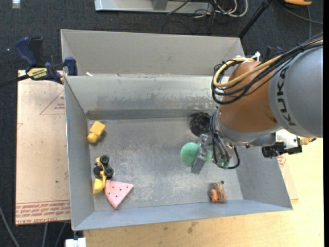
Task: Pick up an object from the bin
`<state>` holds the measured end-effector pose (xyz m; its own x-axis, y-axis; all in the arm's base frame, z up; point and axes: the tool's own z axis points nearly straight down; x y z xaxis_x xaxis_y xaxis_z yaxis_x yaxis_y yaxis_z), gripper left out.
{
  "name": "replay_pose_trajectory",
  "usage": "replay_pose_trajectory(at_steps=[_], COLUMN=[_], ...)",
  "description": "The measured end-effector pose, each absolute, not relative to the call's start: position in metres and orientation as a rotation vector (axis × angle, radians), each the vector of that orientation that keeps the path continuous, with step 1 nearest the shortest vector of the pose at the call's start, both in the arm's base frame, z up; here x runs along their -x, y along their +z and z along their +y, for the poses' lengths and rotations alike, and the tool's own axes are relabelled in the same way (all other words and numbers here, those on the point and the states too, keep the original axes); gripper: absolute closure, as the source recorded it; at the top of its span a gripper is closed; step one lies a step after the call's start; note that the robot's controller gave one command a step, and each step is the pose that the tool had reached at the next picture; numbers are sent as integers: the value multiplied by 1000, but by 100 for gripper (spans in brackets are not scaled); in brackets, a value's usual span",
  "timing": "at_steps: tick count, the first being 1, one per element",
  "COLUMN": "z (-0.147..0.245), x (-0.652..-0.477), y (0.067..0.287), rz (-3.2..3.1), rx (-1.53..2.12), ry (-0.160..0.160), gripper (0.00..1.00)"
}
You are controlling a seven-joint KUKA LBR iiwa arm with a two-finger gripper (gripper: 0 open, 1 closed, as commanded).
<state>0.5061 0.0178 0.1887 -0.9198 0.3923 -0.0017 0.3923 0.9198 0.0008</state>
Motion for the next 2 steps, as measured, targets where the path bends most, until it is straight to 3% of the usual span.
replay_pose_trajectory(at_steps=[1,2], z=[18,27], x=[-506,-493], y=[189,241], rz=[3077,3071], rx=[-628,-683], ry=[1,-2], gripper=[100,100])
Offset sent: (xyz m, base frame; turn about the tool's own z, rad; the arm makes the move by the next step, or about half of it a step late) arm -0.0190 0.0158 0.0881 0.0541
